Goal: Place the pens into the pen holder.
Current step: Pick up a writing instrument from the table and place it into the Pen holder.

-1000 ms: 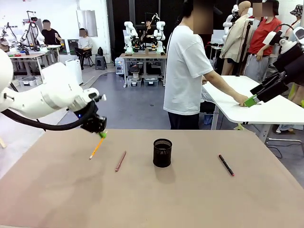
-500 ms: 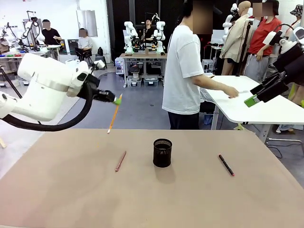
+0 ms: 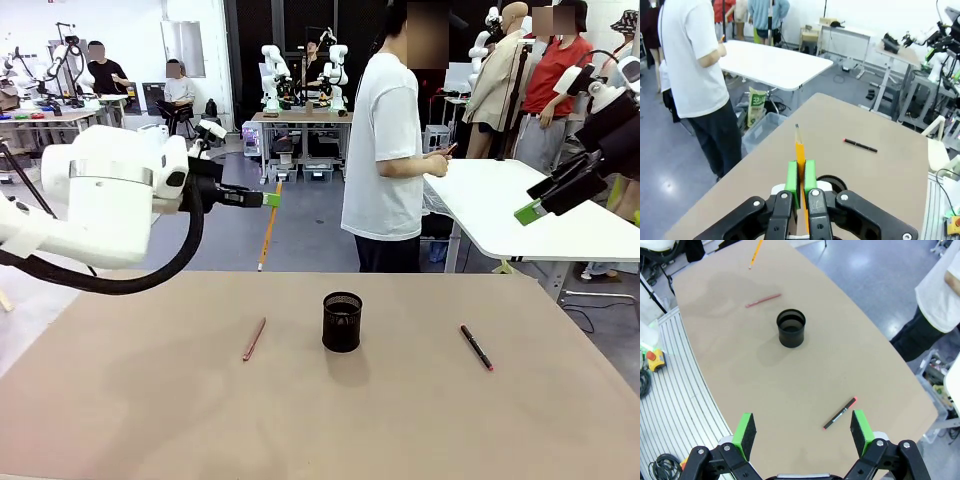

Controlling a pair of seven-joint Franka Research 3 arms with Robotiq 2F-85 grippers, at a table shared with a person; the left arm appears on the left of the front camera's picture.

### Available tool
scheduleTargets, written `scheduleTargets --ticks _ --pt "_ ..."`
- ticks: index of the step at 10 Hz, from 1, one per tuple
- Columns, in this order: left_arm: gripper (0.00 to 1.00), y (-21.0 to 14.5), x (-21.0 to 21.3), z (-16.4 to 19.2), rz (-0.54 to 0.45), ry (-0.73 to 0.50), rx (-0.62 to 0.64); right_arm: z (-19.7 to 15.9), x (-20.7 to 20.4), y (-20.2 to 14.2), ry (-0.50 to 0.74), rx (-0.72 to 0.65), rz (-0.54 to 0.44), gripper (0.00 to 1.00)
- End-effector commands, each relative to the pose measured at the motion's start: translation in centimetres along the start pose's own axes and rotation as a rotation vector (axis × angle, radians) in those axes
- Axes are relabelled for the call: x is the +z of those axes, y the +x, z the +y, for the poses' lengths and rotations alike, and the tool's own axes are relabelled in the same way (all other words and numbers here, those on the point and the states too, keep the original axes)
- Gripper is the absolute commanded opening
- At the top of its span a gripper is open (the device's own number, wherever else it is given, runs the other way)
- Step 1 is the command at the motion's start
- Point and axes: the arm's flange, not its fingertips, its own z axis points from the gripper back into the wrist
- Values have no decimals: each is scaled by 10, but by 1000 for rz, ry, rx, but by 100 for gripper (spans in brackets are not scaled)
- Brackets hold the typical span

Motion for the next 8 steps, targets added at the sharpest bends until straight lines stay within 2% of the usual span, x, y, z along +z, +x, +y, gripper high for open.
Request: scheduleTargets --ticks 1,3,4,5,8 --pt "0 16 4 4 46 6 13 1 0 1 8 -5 -11 100" --pt "0 5 2 2 21 4 1 1 0 1 8 -5 -11 100" --pt "0 -2 -25 1 0 -128 -67 1 0 1 8 -5 -11 100" --pt "0 -6 -48 5 -30 -185 -103 1 0 1 8 -5 -11 100" --pt "0 -12 -97 3 -86 -227 -181 1 0 1 8 -5 -11 100"
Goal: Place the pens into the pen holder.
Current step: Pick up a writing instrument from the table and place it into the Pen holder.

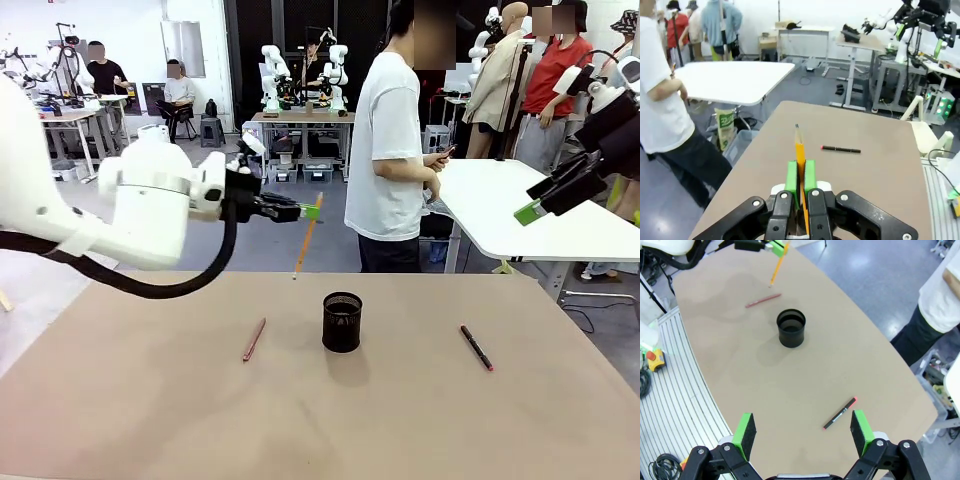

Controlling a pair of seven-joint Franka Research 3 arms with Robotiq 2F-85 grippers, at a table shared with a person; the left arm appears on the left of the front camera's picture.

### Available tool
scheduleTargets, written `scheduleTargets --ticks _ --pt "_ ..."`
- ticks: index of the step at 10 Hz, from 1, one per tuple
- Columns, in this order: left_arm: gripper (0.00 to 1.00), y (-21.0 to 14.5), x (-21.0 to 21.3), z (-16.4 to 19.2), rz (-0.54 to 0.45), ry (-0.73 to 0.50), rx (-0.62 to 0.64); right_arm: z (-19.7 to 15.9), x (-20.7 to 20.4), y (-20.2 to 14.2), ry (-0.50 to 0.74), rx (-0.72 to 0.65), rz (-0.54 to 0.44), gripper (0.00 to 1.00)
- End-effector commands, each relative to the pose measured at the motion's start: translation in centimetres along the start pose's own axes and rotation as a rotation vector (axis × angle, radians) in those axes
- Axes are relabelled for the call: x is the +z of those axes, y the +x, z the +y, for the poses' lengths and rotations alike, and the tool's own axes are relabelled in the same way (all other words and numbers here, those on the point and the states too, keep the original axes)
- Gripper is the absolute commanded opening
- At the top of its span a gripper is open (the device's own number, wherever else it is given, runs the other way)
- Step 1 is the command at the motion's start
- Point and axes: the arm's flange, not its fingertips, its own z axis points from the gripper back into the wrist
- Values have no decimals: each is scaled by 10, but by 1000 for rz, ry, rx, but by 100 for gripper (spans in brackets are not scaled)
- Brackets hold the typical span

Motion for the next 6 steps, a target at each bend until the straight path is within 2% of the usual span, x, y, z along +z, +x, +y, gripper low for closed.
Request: scheduleTargets --ticks 1,2,4,6 --pt "0 -5 -26 11 -71 -39 -73 1 0 1 8 -6 -12 100" --pt "0 -8 -39 11 -72 -62 -91 1 0 1 8 -6 -12 100" --pt "0 -20 -62 16 -136 -97 -168 1 0 1 8 -6 -12 100" --pt "0 -34 -78 28 -160 -140 -115 1 0 1 8 -6 -12 100"
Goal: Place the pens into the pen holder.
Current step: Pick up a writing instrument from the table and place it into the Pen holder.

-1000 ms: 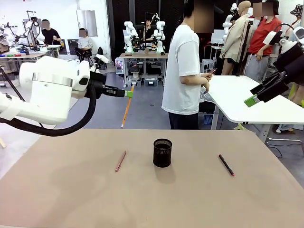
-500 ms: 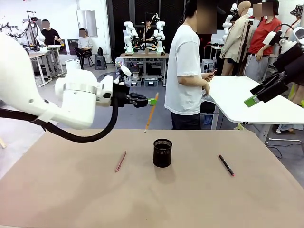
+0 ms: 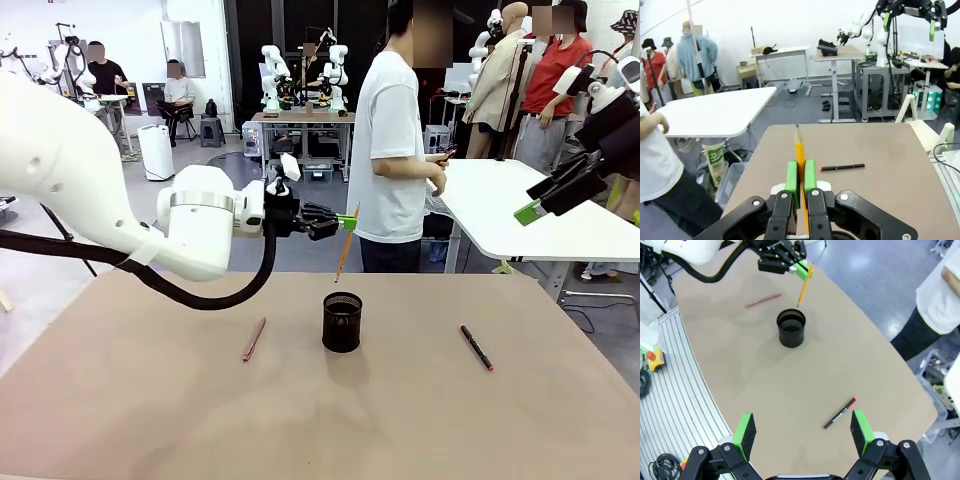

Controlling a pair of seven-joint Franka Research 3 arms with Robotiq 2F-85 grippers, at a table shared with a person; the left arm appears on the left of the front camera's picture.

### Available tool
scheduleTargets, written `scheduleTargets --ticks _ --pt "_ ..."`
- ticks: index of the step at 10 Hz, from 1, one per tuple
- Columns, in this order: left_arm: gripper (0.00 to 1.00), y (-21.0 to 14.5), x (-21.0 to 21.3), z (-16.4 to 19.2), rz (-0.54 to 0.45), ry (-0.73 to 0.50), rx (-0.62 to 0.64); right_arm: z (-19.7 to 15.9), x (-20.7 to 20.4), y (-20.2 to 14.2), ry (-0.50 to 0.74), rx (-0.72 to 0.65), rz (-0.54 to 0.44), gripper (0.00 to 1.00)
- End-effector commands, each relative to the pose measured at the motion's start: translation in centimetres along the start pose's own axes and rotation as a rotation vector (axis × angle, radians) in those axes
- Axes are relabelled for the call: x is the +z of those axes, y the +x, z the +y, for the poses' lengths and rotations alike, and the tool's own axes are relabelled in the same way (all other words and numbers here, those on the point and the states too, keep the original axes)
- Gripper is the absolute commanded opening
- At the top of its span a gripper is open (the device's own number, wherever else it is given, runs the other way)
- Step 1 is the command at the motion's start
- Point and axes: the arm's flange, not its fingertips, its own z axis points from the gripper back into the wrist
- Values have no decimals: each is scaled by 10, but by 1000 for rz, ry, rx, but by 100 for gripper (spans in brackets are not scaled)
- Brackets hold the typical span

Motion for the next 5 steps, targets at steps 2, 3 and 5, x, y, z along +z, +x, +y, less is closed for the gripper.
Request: scheduleTargets --ticks 2,3,5 --pt "0 -20 -8 6 -34 -32 57 1 0 1 8 -6 -12 100" --pt "0 -26 -12 5 -34 -39 71 1 0 1 8 -6 -12 100" --pt "0 -34 -12 3 -32 -54 113 1 0 1 8 -6 -12 100"
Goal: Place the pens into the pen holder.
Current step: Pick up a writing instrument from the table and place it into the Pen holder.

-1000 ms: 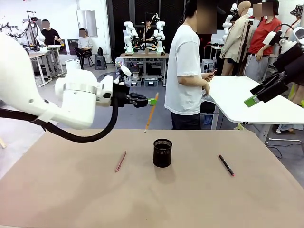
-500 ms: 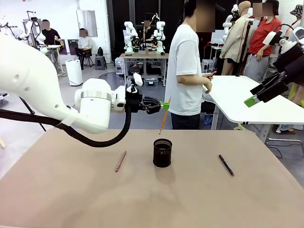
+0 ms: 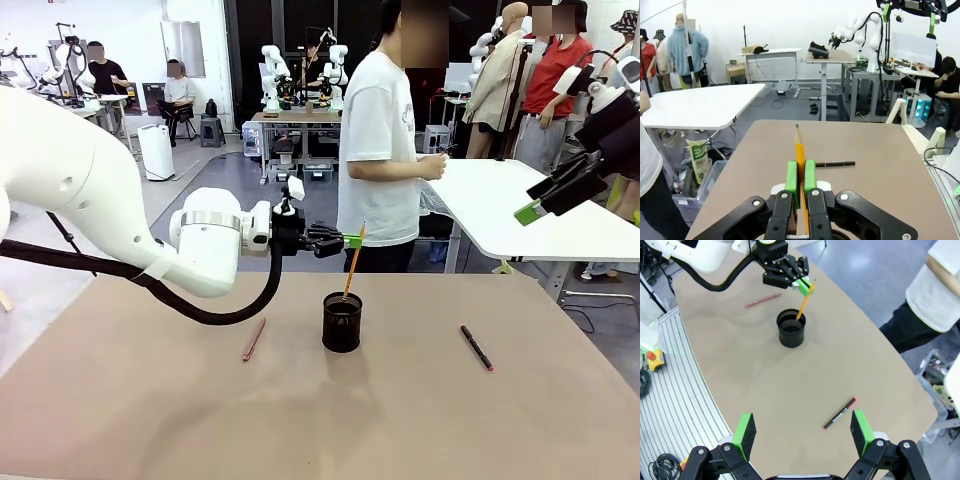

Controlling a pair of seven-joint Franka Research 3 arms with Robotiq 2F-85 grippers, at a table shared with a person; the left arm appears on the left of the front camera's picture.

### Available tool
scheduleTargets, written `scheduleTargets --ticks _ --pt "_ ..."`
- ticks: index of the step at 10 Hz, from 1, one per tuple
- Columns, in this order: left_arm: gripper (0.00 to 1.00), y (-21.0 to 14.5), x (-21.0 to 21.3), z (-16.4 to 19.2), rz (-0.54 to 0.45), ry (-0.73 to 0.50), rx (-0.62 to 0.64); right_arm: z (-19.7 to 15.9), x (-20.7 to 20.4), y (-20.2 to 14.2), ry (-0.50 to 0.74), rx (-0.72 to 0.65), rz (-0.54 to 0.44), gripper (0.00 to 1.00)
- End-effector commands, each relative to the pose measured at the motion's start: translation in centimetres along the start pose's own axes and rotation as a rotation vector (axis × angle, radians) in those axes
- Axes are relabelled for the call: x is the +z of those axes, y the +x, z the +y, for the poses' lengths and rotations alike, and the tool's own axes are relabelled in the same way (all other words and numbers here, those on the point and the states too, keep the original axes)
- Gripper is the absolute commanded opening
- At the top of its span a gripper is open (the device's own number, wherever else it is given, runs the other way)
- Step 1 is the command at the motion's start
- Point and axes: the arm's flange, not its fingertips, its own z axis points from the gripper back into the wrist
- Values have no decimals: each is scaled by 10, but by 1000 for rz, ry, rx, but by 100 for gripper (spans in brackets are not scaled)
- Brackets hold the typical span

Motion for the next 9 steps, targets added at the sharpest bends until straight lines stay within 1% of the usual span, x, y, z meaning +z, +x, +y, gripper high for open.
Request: scheduleTargets --ticks 1,3,5,6,7,8,9 --pt "0 1 1 0 -10 -6 43 1 0 1 8 -6 -12 100" --pt "39 -4 1 3 -9 -9 56 1 0 1 8 -6 -12 100" --pt "79 -1 4 -2 0 1 68 1 0 1 8 -6 -12 100" --pt "98 -1 4 2 -1 7 66 1 0 1 8 -6 -12 100" --pt "100 2 9 2 14 9 68 1 0 1 8 -6 -12 100" --pt "100 10 20 -3 58 26 65 1 0 1 8 -6 -12 100" --pt "100 24 39 -4 89 68 68 1 0 1 8 -6 -12 100"
